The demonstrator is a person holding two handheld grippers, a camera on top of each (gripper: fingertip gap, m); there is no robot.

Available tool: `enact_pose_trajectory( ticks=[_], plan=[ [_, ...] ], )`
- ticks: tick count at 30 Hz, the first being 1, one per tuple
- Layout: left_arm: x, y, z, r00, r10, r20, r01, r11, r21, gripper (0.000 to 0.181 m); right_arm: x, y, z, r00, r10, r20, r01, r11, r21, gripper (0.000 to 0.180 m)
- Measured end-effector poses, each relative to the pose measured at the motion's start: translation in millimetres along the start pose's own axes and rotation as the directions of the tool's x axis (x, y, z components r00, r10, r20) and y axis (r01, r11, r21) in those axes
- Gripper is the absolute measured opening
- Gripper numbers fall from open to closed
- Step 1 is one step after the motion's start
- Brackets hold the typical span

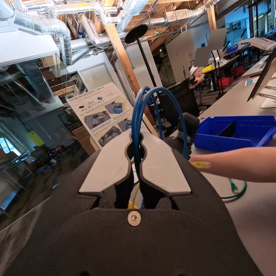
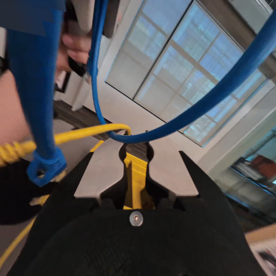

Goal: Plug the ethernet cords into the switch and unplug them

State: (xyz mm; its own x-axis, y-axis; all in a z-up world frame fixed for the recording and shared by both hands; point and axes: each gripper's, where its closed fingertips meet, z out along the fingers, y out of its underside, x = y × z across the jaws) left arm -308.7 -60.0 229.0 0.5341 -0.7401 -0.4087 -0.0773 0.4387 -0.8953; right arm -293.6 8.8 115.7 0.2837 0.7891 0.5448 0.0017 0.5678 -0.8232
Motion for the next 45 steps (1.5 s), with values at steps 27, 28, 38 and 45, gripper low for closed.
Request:
enact_pose_trajectory(
  ticks=[27,28,38,45],
  plan=[
    [-67.8,4.1,-42.5,0.977,-0.201,0.076,0.186,0.969,0.163,0.001,-48.8,17.0,101.1,0.722,0.623,0.301,-0.662,0.748,0.043,0.009],
    [-67.7,2.2,-44.3,0.976,-0.204,0.073,0.189,0.967,0.173,0.001,-47.5,18.9,103.2,0.729,0.619,0.290,-0.657,0.753,0.045,0.007],
    [-42.6,8.1,-40.4,0.989,-0.146,-0.001,0.146,0.988,0.059,0.001,21.3,36.7,130.7,0.575,0.816,-0.058,-0.815,0.565,-0.129,0.007],
    [-21.0,-30.4,-60.2,0.995,-0.100,-0.031,0.104,0.972,0.210,0.000,31.1,120.6,121.5,0.557,0.736,-0.385,-0.814,0.389,-0.432,0.007]
  ],
)
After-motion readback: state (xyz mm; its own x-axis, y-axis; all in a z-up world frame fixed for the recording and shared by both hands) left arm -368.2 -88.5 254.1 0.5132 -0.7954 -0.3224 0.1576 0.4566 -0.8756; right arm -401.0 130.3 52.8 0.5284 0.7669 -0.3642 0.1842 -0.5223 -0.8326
